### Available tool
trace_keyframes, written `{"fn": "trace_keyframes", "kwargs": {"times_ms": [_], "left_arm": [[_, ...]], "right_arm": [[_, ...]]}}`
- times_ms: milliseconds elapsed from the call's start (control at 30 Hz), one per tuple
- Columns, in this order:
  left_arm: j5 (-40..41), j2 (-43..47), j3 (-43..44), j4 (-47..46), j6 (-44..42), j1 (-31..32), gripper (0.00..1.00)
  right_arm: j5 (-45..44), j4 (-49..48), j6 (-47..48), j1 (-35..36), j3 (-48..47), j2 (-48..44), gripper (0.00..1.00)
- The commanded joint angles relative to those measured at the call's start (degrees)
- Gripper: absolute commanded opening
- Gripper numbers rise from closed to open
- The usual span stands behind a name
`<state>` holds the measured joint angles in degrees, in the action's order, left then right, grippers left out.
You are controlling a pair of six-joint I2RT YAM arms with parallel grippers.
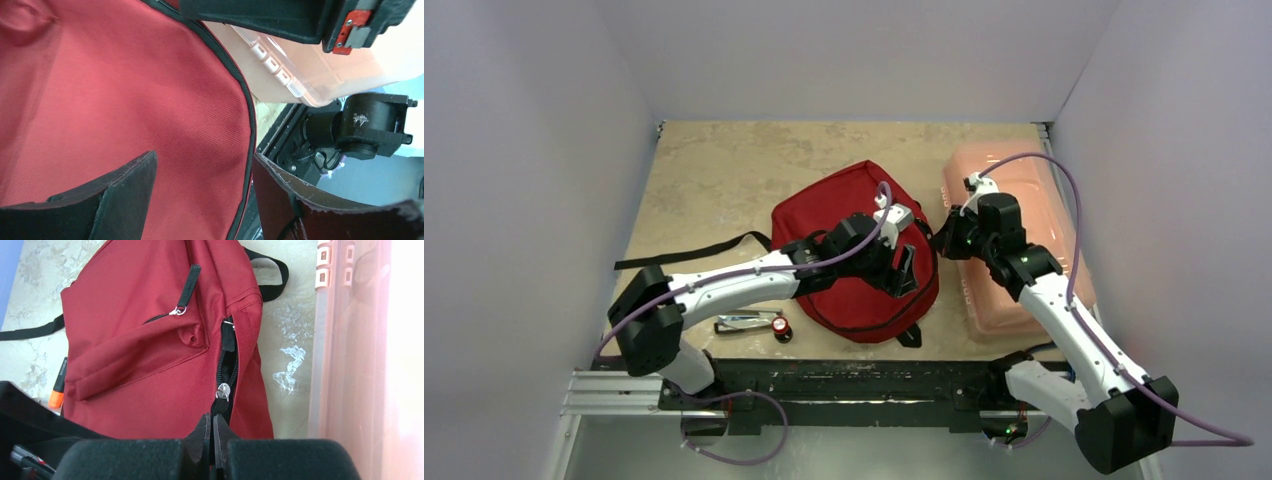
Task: Pack the student bag
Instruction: Zip the student bag at the center of the board.
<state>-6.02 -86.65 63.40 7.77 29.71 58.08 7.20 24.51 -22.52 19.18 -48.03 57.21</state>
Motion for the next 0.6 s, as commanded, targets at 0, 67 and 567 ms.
{"fn": "trace_keyframes", "kwargs": {"times_ms": [0,67,567], "left_arm": [[-6.4,-3.2,5.3,-2.5,0.9,1.9,0.70],[-5.9,-5.2,7.2,-0.8,0.1,3.0,0.71],[3.0,-10.9,-4.5,2.6,0.7,4.1,0.02]], "right_arm": [[2.6,-2.2,-0.8,0.3,0.5,-1.9,0.00],[2.6,-1.7,-1.3,0.3,0.4,-2.0,0.00],[-8.9,0.6,-5.0,0.3,-8.4,3.8,0.00]]}}
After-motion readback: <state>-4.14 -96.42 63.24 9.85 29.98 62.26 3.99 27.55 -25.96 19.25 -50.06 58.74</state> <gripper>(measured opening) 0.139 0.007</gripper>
